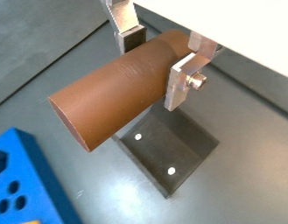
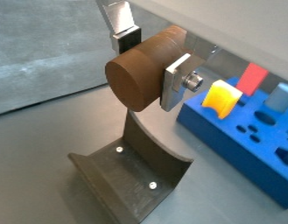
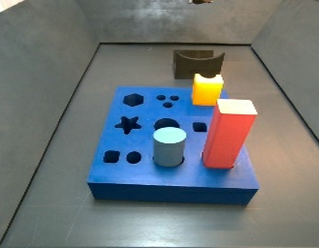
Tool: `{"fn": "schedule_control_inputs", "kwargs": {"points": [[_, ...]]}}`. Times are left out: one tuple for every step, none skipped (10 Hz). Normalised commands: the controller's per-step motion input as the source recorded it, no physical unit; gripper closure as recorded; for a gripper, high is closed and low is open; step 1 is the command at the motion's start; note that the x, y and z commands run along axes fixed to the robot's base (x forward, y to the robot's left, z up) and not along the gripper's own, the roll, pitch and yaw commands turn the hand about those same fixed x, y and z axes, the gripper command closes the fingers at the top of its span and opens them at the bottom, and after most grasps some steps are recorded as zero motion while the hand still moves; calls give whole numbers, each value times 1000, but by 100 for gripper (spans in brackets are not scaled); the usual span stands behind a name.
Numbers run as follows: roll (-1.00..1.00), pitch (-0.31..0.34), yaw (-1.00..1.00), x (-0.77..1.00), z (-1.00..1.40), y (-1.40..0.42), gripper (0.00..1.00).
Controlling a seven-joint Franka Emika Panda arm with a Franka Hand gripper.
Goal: Pick up the round object. Move up. Place the round object on the fixture. Regrasp the round object. Move to above the board. Insert the round object.
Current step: Place the round object on the fixture.
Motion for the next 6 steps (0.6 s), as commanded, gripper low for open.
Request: {"fn": "schedule_control_inputs", "kwargs": {"points": [[-1000,333,-99,55,-3,48,100],[-1000,355,-139,67,-14,50,100],[-848,339,-128,91,-18,59,100],[-742,308,-133,95,-14,56,100],[-485,214,-147,84,-9,55,100],[-411,170,-152,81,-11,53,100]]}}
